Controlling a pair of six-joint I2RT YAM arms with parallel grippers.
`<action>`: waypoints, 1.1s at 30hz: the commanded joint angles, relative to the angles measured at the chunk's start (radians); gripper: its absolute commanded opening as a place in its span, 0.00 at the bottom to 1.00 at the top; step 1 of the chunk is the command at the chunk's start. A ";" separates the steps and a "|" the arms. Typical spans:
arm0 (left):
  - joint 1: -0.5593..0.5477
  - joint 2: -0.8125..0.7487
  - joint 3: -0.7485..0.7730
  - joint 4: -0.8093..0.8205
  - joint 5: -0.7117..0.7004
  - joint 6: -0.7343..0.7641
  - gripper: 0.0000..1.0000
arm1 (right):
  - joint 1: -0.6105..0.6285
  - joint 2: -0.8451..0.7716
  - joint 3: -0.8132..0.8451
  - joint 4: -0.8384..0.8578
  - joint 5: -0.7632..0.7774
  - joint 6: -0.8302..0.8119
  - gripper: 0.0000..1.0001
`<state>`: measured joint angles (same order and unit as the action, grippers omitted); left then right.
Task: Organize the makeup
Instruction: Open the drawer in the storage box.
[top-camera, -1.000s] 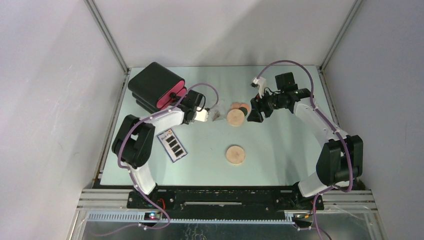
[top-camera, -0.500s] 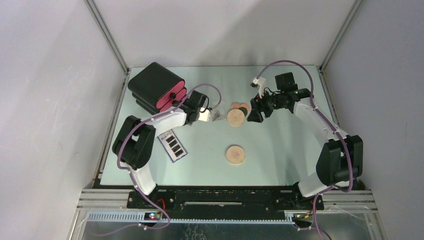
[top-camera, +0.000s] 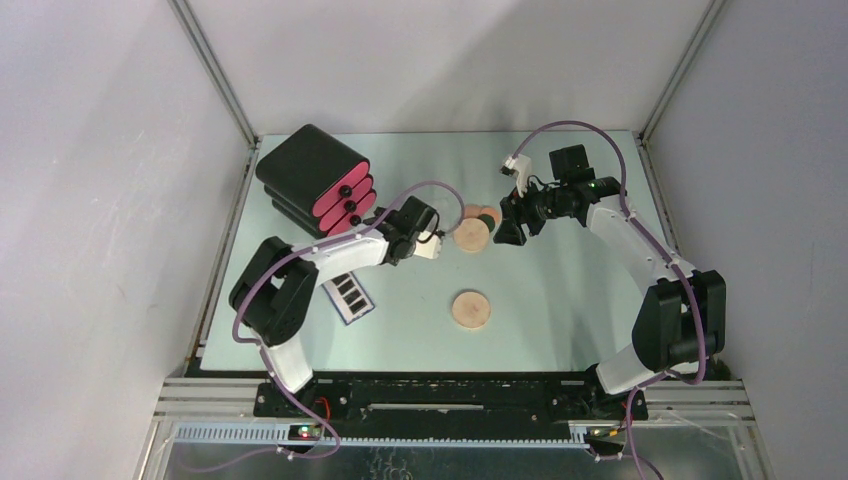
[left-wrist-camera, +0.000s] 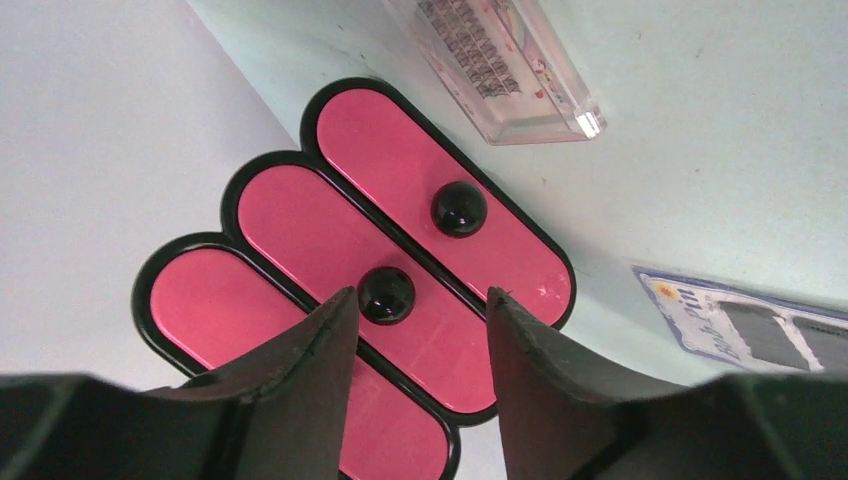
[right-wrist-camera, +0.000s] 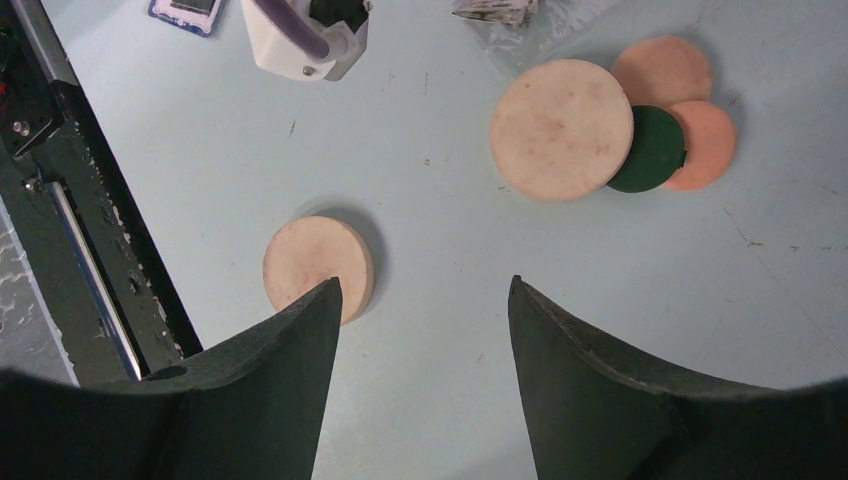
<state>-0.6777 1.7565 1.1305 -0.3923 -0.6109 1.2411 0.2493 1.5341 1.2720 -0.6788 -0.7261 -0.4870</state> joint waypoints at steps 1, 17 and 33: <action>0.024 -0.047 -0.029 0.054 -0.026 0.038 0.60 | 0.005 -0.003 0.007 -0.004 -0.010 -0.014 0.71; 0.168 0.040 0.066 0.070 -0.032 0.146 0.66 | 0.005 -0.003 0.007 -0.007 -0.012 -0.016 0.71; 0.183 0.063 0.065 0.113 -0.085 0.173 0.38 | 0.007 0.000 0.007 -0.006 -0.013 -0.017 0.71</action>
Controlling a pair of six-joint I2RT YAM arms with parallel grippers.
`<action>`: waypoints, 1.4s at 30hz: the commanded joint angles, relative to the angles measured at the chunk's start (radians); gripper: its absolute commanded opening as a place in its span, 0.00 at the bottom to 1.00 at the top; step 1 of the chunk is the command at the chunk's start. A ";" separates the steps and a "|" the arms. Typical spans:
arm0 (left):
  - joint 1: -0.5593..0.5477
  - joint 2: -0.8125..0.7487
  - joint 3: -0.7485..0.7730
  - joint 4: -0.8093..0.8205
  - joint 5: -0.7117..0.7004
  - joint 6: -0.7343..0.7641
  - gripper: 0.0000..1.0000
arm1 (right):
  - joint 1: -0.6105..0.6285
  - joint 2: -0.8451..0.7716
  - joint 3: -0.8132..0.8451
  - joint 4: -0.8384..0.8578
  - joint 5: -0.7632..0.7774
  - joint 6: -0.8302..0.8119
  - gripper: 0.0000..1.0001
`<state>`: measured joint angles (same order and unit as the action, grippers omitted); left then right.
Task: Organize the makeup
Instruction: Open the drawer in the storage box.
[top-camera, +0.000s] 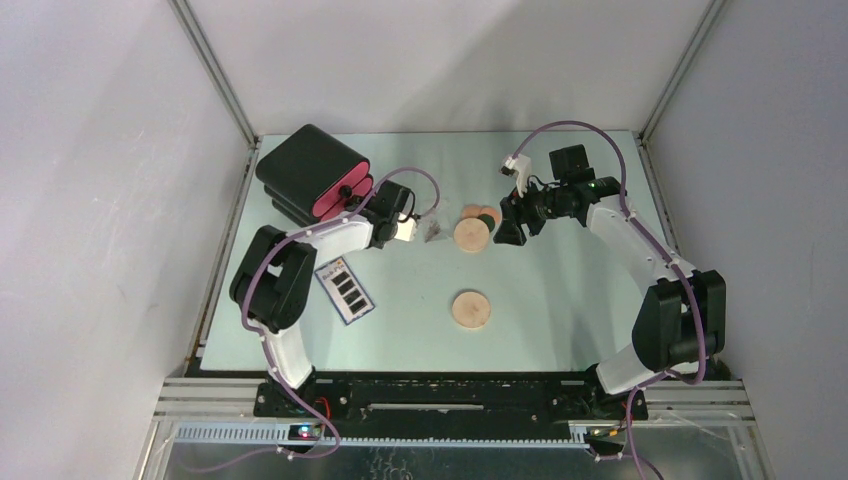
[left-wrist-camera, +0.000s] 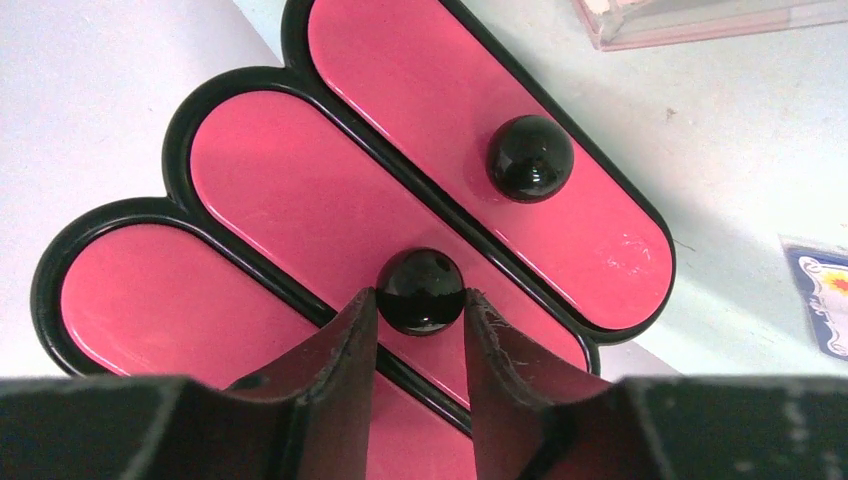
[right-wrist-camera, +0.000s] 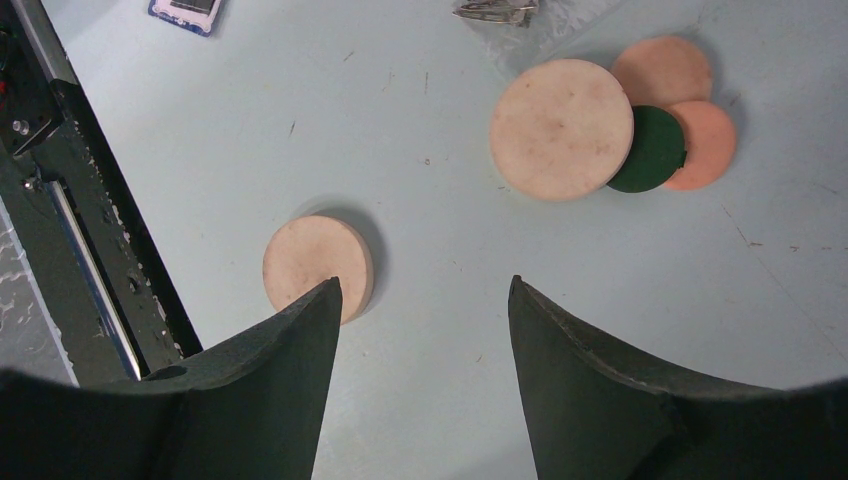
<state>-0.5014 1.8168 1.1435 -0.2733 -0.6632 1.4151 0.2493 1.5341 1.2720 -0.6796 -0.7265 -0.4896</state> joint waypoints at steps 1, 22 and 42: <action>0.003 0.001 0.053 -0.008 -0.029 -0.009 0.35 | 0.007 0.000 0.007 -0.005 -0.013 -0.015 0.71; -0.292 -0.029 0.010 -0.148 -0.008 -0.307 0.21 | 0.008 -0.005 0.007 -0.008 -0.014 -0.017 0.71; -0.359 0.046 0.159 -0.219 -0.033 -0.491 0.33 | 0.015 -0.011 0.006 -0.008 -0.010 -0.017 0.71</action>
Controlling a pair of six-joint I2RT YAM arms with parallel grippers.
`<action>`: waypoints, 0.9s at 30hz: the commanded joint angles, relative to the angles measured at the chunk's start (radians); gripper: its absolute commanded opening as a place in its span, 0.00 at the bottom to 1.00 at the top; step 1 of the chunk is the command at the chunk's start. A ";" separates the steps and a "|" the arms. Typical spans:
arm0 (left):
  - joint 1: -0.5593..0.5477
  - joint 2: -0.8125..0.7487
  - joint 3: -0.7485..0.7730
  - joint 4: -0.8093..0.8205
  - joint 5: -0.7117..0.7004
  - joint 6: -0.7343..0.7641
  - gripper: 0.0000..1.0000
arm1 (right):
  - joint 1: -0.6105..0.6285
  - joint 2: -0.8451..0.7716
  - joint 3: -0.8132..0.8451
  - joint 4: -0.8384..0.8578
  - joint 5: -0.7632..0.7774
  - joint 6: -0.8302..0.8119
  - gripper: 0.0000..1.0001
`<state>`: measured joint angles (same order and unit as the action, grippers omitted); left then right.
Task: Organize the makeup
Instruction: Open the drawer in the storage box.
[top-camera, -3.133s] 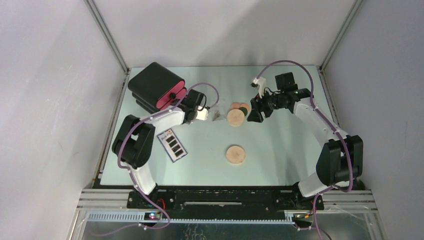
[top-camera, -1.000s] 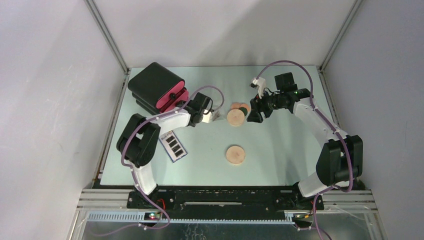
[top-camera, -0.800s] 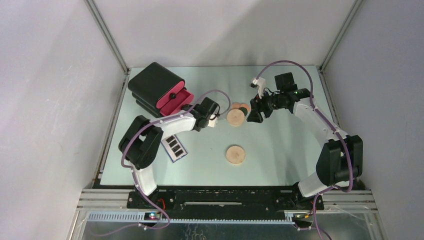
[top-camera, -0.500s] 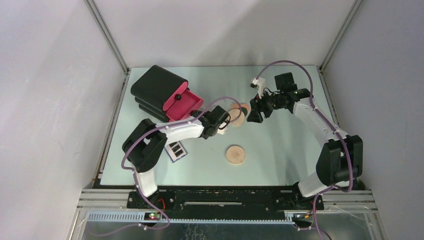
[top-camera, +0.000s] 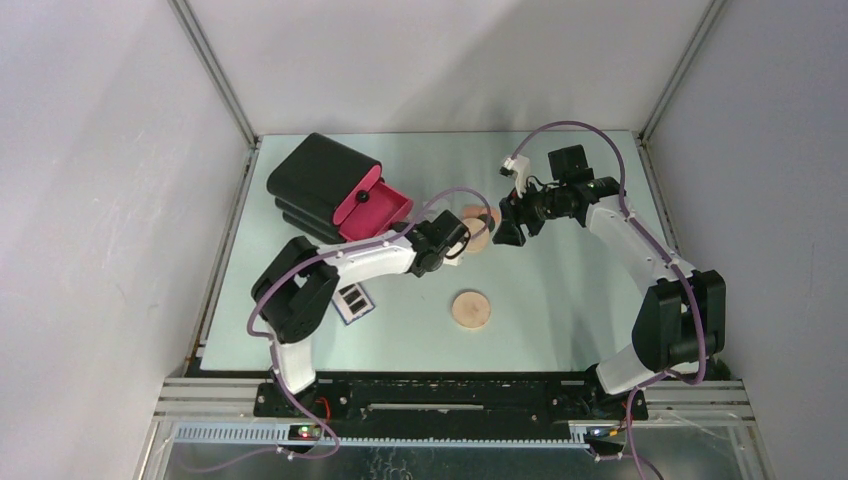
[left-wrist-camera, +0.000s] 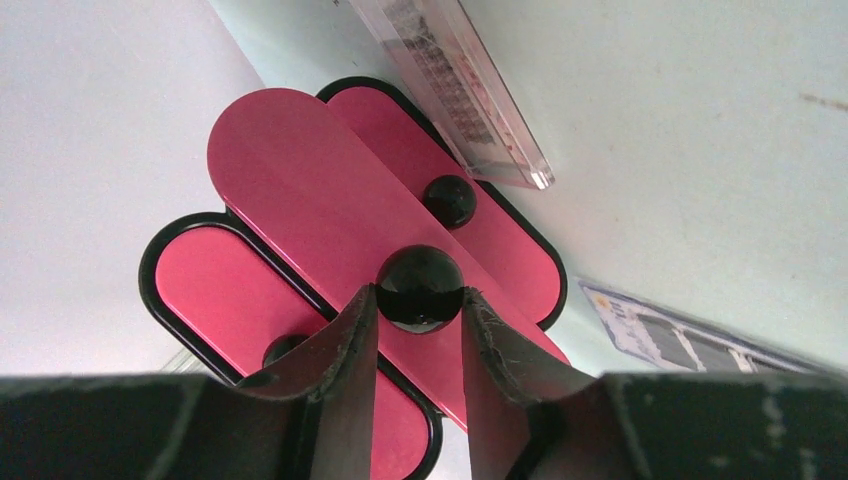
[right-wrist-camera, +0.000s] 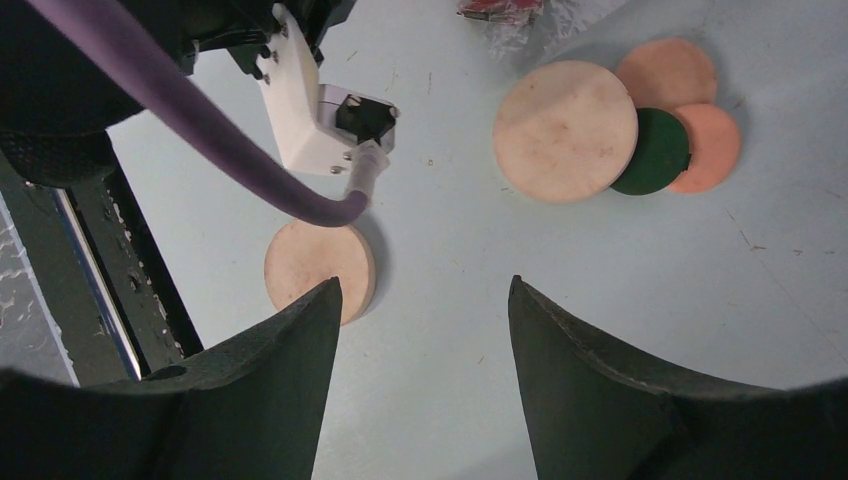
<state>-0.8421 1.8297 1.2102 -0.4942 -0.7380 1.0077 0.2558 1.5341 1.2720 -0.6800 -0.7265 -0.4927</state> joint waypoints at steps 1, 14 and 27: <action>-0.020 0.042 0.101 0.003 0.038 -0.085 0.33 | 0.008 -0.011 0.007 -0.007 -0.010 -0.015 0.71; -0.019 0.028 0.126 0.015 0.056 -0.140 0.55 | 0.007 -0.002 0.006 -0.008 -0.005 -0.021 0.71; -0.003 -0.254 -0.005 0.021 0.249 -0.280 0.89 | 0.003 0.017 0.007 -0.007 0.018 -0.018 0.71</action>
<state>-0.8551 1.7187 1.2549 -0.4854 -0.5758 0.8272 0.2573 1.5436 1.2720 -0.6807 -0.7181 -0.4957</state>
